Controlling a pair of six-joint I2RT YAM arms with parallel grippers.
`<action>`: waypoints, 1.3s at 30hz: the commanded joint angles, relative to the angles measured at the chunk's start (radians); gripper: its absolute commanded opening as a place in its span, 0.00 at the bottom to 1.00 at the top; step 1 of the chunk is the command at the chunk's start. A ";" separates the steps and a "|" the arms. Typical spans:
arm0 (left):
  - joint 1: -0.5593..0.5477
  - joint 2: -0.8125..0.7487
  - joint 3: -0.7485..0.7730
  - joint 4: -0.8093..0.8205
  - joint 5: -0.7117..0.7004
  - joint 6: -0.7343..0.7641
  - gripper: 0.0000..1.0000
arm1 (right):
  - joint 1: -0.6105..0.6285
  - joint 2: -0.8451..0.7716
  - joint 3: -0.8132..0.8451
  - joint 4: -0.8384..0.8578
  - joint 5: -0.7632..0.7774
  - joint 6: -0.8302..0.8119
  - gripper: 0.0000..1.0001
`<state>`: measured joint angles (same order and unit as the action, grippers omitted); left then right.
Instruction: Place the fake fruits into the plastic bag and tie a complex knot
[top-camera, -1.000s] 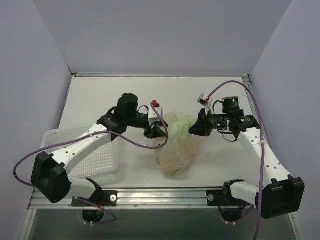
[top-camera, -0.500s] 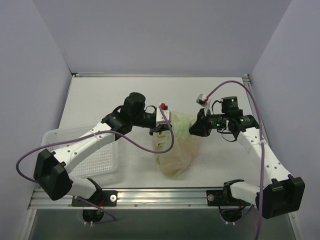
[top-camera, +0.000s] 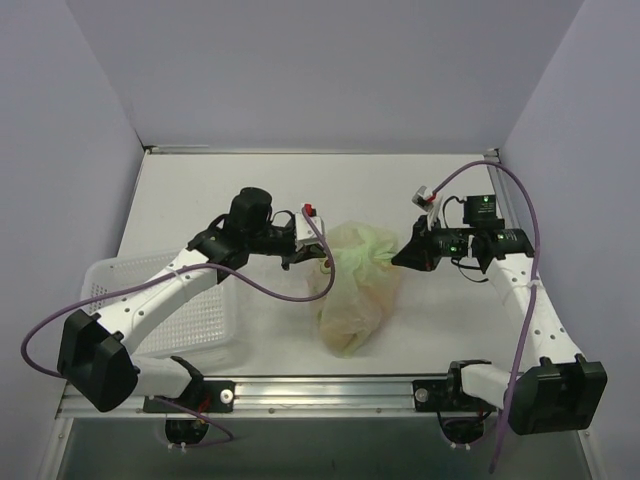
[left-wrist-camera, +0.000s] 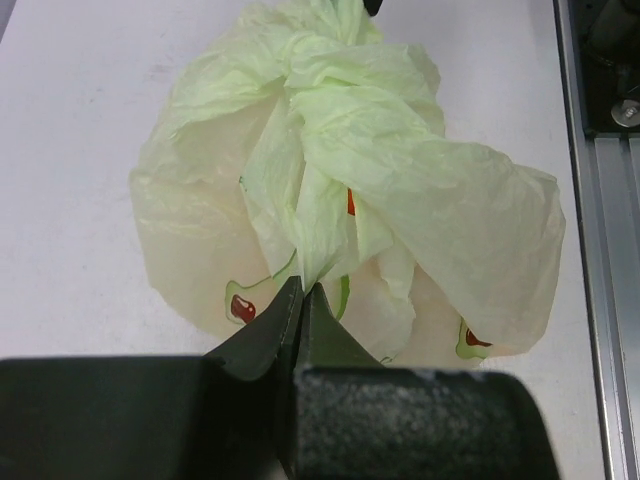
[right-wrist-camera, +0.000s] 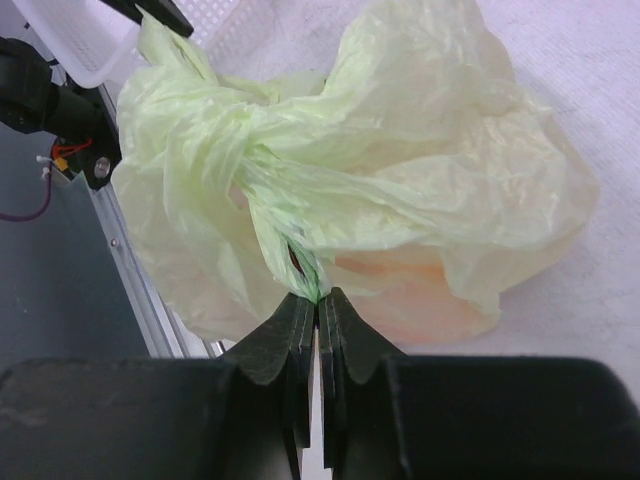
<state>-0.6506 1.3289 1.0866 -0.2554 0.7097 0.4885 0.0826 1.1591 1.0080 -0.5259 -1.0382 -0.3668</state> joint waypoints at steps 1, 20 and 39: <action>0.051 -0.048 -0.008 -0.047 -0.030 0.030 0.00 | -0.053 -0.035 0.043 -0.091 -0.005 -0.098 0.00; 0.120 -0.060 -0.010 -0.220 -0.079 0.199 0.00 | -0.185 -0.015 -0.006 -0.304 0.113 -0.481 0.00; 0.036 -0.086 0.085 -0.281 -0.107 0.258 0.97 | 0.051 -0.052 0.078 -0.316 0.391 -0.405 0.60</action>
<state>-0.6033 1.2682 1.1301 -0.5236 0.6212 0.6994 0.0994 1.1122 1.0569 -0.8200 -0.7292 -0.7849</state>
